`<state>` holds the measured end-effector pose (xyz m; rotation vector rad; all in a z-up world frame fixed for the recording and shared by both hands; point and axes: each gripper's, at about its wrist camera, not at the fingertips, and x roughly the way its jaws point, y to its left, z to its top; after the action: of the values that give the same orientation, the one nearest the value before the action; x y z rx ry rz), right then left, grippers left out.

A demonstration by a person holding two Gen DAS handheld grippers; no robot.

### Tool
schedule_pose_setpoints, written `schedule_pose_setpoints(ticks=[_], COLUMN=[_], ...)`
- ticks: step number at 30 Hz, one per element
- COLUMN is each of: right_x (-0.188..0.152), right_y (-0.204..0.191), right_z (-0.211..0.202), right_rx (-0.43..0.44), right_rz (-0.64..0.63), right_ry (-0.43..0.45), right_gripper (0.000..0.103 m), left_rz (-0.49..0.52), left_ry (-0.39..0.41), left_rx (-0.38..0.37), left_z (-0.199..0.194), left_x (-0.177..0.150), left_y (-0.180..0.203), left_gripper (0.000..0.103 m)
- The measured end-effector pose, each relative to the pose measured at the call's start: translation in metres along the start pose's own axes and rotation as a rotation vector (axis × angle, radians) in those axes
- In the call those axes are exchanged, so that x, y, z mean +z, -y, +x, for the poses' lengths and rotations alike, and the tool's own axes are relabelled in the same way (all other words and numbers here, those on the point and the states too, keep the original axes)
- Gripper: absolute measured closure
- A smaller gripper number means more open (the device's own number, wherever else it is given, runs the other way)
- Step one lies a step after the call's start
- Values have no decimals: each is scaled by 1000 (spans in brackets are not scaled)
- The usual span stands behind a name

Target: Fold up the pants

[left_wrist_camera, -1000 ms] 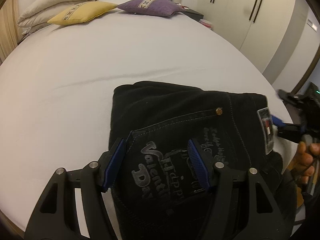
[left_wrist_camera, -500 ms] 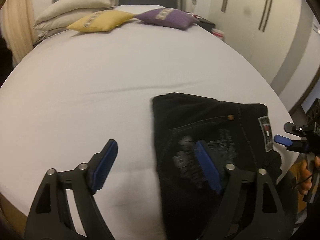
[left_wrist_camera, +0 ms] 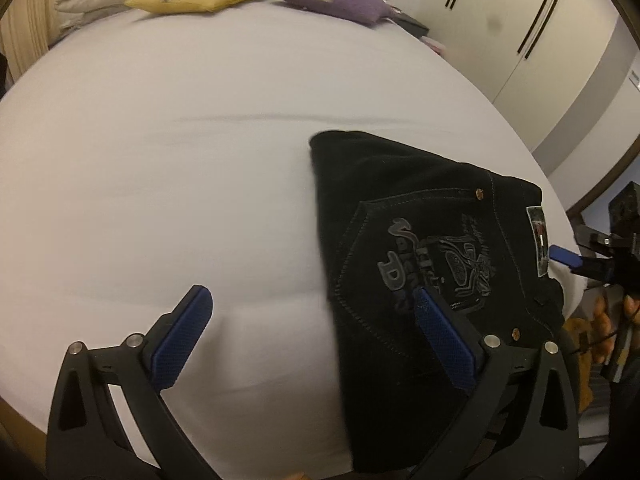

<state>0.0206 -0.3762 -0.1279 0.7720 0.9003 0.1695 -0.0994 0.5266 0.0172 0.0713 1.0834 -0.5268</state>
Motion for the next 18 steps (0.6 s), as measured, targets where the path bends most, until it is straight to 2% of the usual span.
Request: schedule_pose_setpoints(ticks=[3, 6, 12, 14, 15, 16, 17, 18], right_x=[4, 10, 15, 13, 12, 10, 8, 7], right_y=[8, 13, 1, -4, -7, -10, -13, -15], right_z=[8, 16, 31, 37, 40, 43, 47, 48], right_rx=[-2, 17, 1, 8, 6, 9, -4, -22], right_rz=[21, 28, 2, -7, -14, -19, -29, -39], right_ry=[-23, -35, -101, -126, -135, -149, -159, -158], right_gripper=[4, 4, 4, 12, 16, 24, 29, 32], left_rz=[-35, -71, -59, -31, -20, -11, -4, 5], left_ry=[-67, -122, -135, -141, -144, -146, -147, -147], left_rx=[-22, -80, -90, -103, -116, -132, -152, -146], left_z=[16, 32, 47, 53, 54, 54, 55, 55], left_x=[5, 12, 27, 31, 32, 34, 35, 36], left_y=[-5, -11, -10, -2, 1, 5, 9, 13], left_gripper=[0, 0, 2, 12, 26, 41, 49, 51])
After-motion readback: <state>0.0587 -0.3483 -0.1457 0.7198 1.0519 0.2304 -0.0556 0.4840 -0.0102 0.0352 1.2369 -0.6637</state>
